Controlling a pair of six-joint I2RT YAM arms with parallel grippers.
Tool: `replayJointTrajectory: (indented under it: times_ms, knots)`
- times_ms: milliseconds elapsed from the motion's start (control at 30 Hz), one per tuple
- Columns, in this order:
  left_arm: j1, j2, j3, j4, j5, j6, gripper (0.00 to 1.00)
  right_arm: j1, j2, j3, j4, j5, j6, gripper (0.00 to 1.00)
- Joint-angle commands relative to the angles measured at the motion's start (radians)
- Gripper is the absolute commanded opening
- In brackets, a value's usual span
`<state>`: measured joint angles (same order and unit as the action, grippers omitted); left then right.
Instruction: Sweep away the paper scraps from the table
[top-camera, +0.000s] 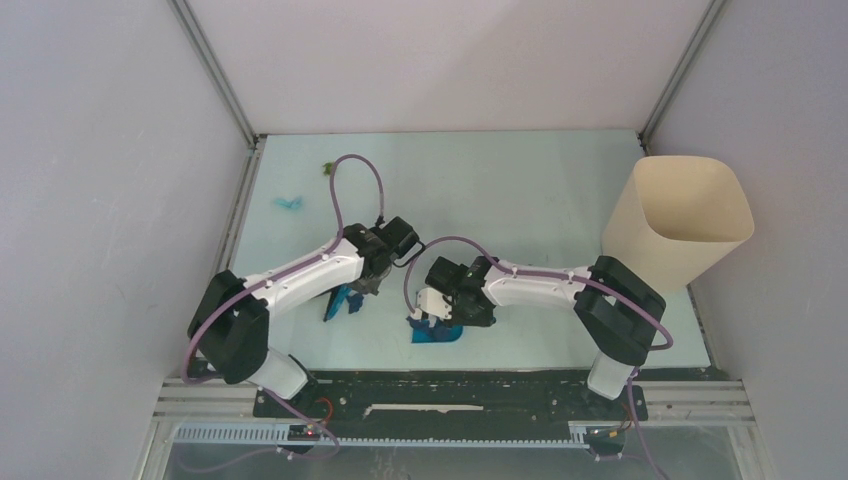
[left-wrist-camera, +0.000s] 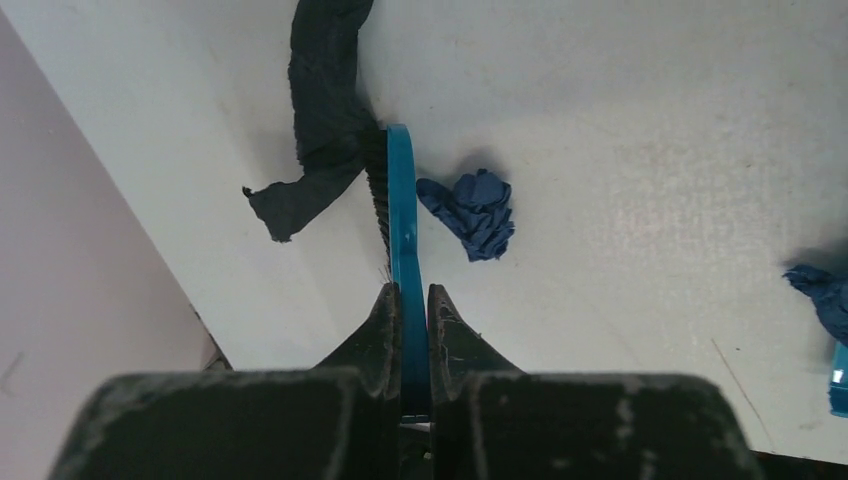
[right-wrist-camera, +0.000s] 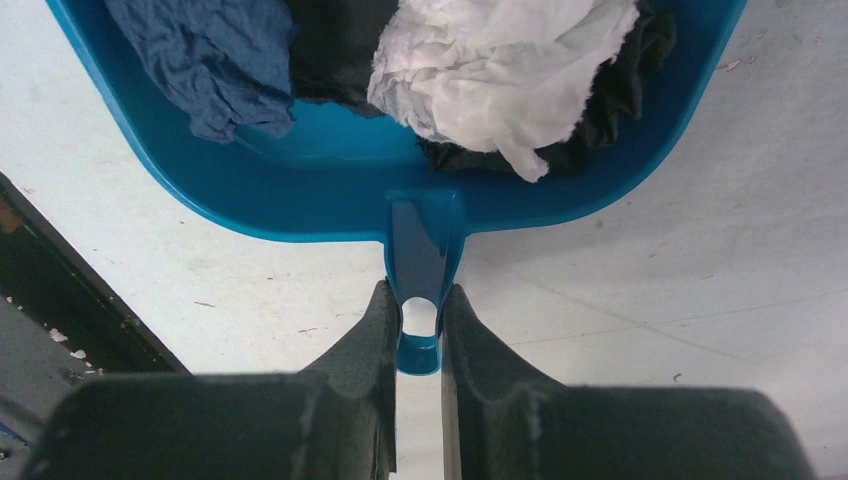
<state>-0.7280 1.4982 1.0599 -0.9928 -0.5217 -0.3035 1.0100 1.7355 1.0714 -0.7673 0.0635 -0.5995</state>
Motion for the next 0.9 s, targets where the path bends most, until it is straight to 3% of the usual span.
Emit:
replayJointTrajectory:
  times_ms: [0, 867]
  knots:
    - [-0.001, -0.009, 0.012, 0.095, 0.131, -0.019, 0.00, 0.016, 0.012, 0.017, -0.038, -0.003, 0.002, 0.11]
    - [-0.054, -0.136, 0.107, 0.231, 0.593, -0.159, 0.00, 0.022, 0.010, 0.027, -0.043, 0.022, 0.006, 0.10]
